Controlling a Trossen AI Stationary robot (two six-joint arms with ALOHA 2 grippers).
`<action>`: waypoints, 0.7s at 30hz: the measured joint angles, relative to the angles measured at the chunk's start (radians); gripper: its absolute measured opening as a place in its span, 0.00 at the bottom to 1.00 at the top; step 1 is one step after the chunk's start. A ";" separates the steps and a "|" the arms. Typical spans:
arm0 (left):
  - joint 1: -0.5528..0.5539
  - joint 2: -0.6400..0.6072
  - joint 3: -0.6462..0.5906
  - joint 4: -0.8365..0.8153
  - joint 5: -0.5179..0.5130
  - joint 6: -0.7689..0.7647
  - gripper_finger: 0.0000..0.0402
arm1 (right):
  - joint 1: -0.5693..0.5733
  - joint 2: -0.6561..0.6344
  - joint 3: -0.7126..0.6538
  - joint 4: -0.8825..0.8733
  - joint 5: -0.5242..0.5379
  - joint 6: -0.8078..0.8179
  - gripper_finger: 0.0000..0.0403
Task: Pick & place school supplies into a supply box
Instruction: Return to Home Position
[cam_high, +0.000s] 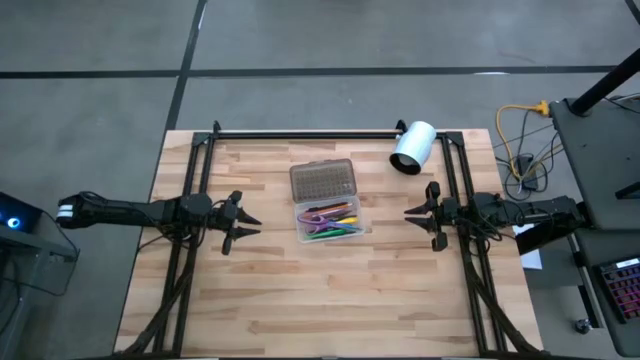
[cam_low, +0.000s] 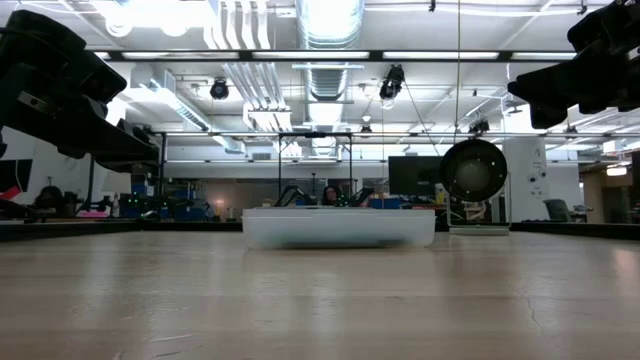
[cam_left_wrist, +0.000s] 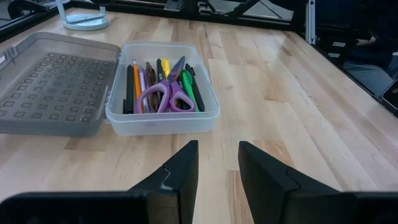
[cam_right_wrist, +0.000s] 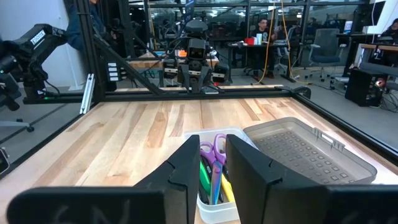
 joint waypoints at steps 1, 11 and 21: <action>0.000 0.000 0.000 0.000 0.000 0.000 0.25 | 0.000 0.000 0.000 0.000 0.000 0.000 0.17; 0.000 0.000 0.000 0.000 0.000 0.000 0.25 | 0.000 0.000 0.000 0.000 0.000 0.000 0.20; 0.000 0.000 0.000 0.000 0.000 0.000 0.25 | 0.000 0.000 0.000 0.000 0.000 0.000 0.17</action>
